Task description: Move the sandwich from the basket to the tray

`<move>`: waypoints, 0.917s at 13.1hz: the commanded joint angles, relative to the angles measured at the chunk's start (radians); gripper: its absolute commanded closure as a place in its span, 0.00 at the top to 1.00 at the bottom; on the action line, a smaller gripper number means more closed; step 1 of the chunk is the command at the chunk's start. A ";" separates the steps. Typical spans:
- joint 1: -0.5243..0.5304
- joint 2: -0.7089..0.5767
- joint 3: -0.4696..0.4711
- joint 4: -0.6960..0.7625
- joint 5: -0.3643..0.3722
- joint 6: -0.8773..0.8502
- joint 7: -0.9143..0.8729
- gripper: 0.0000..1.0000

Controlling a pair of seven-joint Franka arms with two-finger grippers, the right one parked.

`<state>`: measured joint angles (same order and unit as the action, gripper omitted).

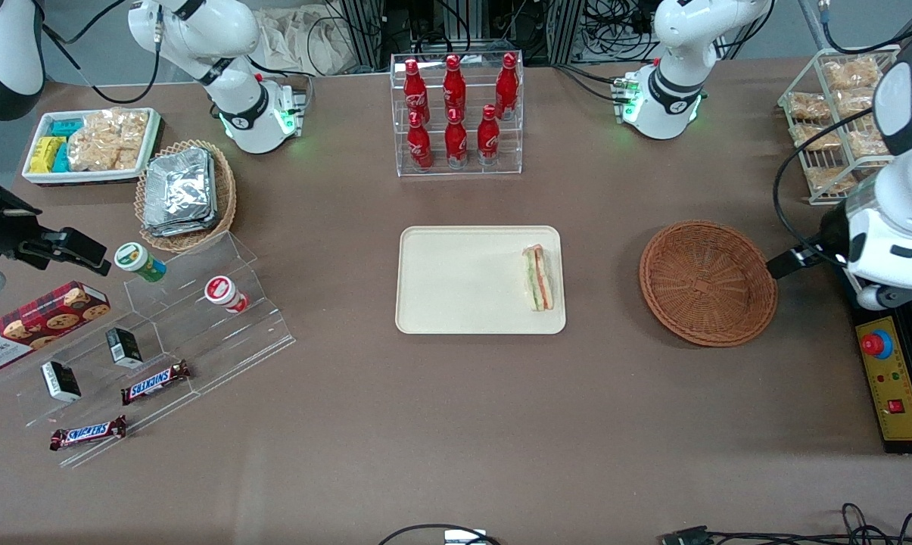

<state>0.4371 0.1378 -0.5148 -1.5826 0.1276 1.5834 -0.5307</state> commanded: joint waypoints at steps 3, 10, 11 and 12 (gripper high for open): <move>-0.156 -0.032 0.337 -0.014 -0.095 -0.013 0.164 1.00; -0.414 -0.200 0.561 -0.175 -0.192 0.026 0.215 1.00; -0.414 -0.211 0.550 -0.189 -0.191 0.032 0.215 1.00; -0.414 -0.214 0.550 -0.189 -0.191 0.029 0.215 1.00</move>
<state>0.0283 -0.0240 0.0285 -1.7096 -0.0451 1.5839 -0.3233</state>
